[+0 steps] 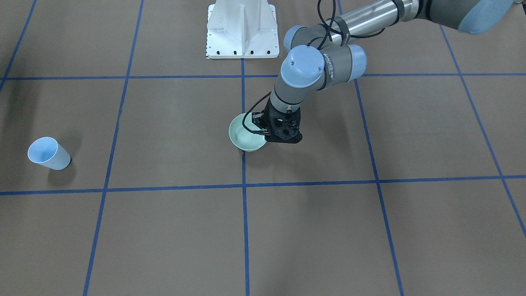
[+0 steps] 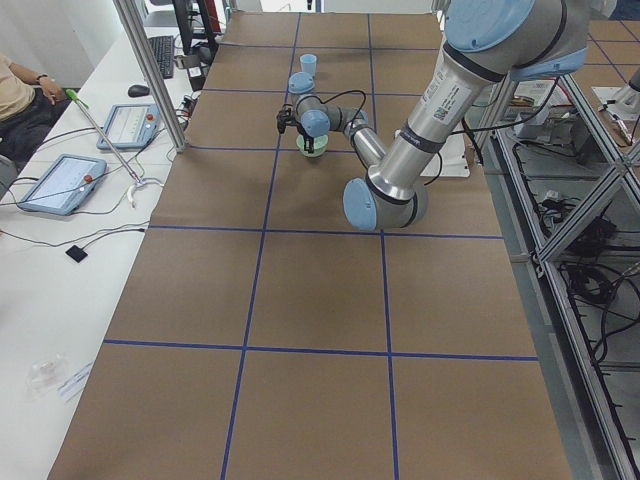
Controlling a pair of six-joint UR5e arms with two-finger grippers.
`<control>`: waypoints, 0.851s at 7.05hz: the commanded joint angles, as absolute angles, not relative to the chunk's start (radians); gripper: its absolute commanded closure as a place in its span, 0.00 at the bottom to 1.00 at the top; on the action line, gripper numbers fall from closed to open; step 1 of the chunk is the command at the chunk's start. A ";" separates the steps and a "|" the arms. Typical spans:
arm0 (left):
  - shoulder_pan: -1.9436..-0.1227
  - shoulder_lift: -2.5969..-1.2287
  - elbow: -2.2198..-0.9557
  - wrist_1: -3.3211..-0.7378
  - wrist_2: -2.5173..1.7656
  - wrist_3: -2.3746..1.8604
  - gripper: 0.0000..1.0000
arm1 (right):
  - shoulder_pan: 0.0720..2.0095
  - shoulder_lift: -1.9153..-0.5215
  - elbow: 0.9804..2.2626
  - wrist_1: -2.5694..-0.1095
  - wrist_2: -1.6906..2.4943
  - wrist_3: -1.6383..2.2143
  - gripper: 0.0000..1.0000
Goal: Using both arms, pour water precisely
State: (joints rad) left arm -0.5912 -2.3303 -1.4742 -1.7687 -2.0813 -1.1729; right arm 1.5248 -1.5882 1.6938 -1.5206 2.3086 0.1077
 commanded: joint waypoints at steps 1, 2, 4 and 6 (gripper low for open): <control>-0.572 -2.344 -1.454 -1.779 -2.063 -1.175 1.00 | 1.525 -1.588 1.694 -1.520 2.309 0.107 0.00; -0.569 -2.344 -1.454 -1.781 -2.057 -1.177 0.96 | 1.525 -1.588 1.695 -1.520 2.309 0.110 0.00; -0.563 -2.345 -1.450 -1.784 -2.051 -1.177 0.45 | 1.525 -1.588 1.695 -1.520 2.309 0.109 0.00; -0.557 -2.344 -1.463 -1.796 -2.023 -1.186 0.00 | 1.525 -1.588 1.695 -1.520 2.309 0.110 0.00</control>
State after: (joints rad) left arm -0.5586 -2.3437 -1.4535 -1.7925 -2.0393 -1.1787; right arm 1.5248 -1.5877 1.6950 -1.5202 2.3086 0.1099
